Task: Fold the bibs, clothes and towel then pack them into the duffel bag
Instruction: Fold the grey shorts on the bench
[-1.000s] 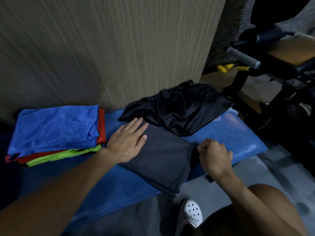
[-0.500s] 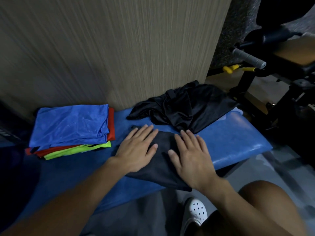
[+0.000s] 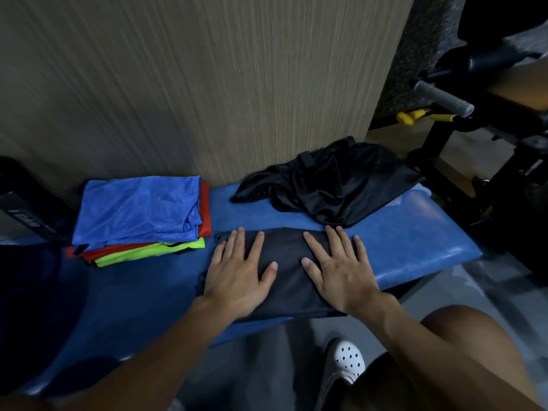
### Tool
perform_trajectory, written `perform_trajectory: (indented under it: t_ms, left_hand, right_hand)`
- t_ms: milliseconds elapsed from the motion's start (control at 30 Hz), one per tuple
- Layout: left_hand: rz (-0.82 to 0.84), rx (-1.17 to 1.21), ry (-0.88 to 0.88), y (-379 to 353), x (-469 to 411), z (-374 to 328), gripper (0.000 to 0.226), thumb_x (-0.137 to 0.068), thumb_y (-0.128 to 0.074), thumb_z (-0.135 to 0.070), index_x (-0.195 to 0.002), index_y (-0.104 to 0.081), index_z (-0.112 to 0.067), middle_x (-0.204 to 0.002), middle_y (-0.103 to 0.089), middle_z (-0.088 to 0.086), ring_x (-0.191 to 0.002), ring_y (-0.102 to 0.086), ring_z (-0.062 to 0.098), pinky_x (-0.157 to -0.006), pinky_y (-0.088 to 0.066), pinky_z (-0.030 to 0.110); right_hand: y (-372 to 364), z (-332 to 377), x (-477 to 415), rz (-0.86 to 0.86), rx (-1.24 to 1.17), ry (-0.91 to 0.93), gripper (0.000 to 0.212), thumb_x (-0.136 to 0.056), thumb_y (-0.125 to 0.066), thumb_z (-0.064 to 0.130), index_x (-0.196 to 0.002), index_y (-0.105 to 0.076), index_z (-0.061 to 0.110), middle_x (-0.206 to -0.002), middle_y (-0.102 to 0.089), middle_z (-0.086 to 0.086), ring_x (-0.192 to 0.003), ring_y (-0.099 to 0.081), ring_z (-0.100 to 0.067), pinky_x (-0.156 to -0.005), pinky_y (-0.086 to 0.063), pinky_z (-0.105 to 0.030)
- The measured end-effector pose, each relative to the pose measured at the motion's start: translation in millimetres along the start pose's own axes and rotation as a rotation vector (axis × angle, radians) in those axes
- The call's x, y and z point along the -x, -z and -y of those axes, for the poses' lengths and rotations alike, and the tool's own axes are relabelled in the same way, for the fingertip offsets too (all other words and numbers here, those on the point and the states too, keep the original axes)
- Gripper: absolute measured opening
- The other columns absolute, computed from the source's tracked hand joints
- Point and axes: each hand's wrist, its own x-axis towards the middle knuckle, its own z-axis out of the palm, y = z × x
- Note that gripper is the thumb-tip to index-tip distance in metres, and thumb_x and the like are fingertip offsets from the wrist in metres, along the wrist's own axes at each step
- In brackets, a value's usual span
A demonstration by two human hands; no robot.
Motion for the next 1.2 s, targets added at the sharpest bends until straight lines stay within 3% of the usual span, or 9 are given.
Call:
perform_trajectory:
  t_ms: [100,233,300,533,667,867,1033,1100,1200]
  left_hand:
    - [-0.002,0.005,-0.017,1.6,16.0,2.6,0.087,-0.078,0.005,-0.070,-0.158,-0.002,-0.035,-0.166,0.001,0.012,-0.153,0.002,0.023,-0.124,-0.002,0.041]
    - [-0.254,0.351,0.033,-2.9,35.0,16.8,0.066,-0.087,-0.031,-0.055,-0.138,-0.055,-0.020,-0.152,-0.040,0.010,-0.138,-0.039,0.030,-0.113,-0.032,0.044]
    - [-0.364,0.487,0.121,-7.8,42.2,25.2,0.057,-0.085,-0.044,-0.050,-0.128,-0.062,-0.018,-0.145,-0.045,0.010,-0.131,-0.044,0.032,-0.109,-0.038,0.049]
    - [-0.163,0.527,0.190,-3.8,42.0,28.5,0.078,-0.075,-0.040,-0.069,-0.146,-0.042,-0.038,-0.158,-0.032,0.007,-0.147,-0.019,0.023,-0.123,-0.010,0.039]
    - [-0.178,0.675,0.195,-4.3,44.7,28.7,0.076,-0.080,-0.067,-0.053,-0.149,-0.042,-0.031,-0.160,-0.025,-0.005,-0.146,-0.020,0.018,-0.121,-0.022,0.038]
    - [-0.311,0.761,0.086,-2.9,51.7,27.9,0.084,-0.080,-0.080,-0.025,-0.152,-0.036,-0.022,-0.162,-0.013,-0.010,-0.144,-0.019,-0.002,-0.105,-0.016,-0.001]
    - [-0.322,0.810,0.091,4.4,57.0,35.9,0.087,-0.079,-0.081,-0.021,-0.152,-0.035,-0.018,-0.161,-0.013,-0.005,-0.144,-0.018,-0.001,-0.104,-0.013,-0.005]
    - [-0.349,0.839,0.101,13.2,60.1,46.4,0.085,-0.080,-0.081,-0.021,-0.152,-0.035,-0.019,-0.160,-0.012,-0.010,-0.141,-0.017,-0.007,-0.103,-0.013,-0.005]
    - [-0.385,0.877,0.083,39.3,58.4,74.4,0.084,-0.081,-0.080,-0.022,-0.151,-0.034,-0.026,-0.156,-0.010,-0.021,-0.136,-0.013,-0.019,-0.101,-0.014,-0.006]
  right_hand:
    - [-0.5,-0.9,3.3,-0.041,-0.011,-0.003,0.077,-0.084,0.008,0.067,-0.155,-0.006,0.039,-0.163,-0.010,-0.010,-0.151,-0.002,-0.026,-0.121,-0.001,-0.051]
    - [1.2,0.2,5.4,-0.063,-0.096,-0.044,0.086,-0.081,-0.002,0.074,-0.155,-0.012,0.032,-0.161,-0.017,-0.009,-0.150,-0.007,-0.024,-0.122,-0.001,-0.047]
    - [2.3,0.5,6.1,-0.085,-0.128,-0.089,0.089,-0.078,-0.008,0.077,-0.155,-0.011,0.031,-0.159,-0.021,-0.012,-0.149,-0.011,-0.027,-0.122,-0.005,-0.045]
    - [1.5,-1.1,7.6,-0.211,-0.311,-0.058,0.089,-0.079,-0.040,0.073,-0.152,-0.024,0.025,-0.128,-0.049,-0.001,-0.124,-0.041,-0.022,-0.115,-0.024,-0.044]
    - [0.1,3.6,6.6,-0.251,-0.561,-0.012,0.083,-0.085,-0.072,0.035,-0.151,-0.024,0.029,-0.138,-0.046,0.003,-0.125,-0.043,-0.022,-0.106,-0.028,-0.034]
    - [7.2,11.8,6.3,-0.312,-0.791,0.043,0.082,-0.086,-0.072,0.010,-0.148,-0.025,0.038,-0.145,-0.037,0.013,-0.131,-0.041,-0.006,-0.103,-0.034,-0.016]
    - [25.5,21.5,4.1,-0.347,-0.795,0.059,0.081,-0.086,-0.072,0.009,-0.148,-0.026,0.034,-0.134,-0.040,0.017,-0.120,-0.040,0.006,-0.094,-0.027,0.004]
    - [34.8,31.4,1.6,-0.347,-0.816,0.070,0.081,-0.085,-0.074,0.008,-0.147,-0.029,0.032,-0.126,-0.043,0.014,-0.113,-0.041,0.008,-0.093,-0.030,0.003]
    - [54.2,53.8,-10.8,-0.347,-0.865,0.107,0.082,-0.082,-0.076,0.008,-0.144,-0.029,0.034,-0.122,-0.047,0.006,-0.116,-0.047,-0.005,-0.101,-0.040,-0.020]
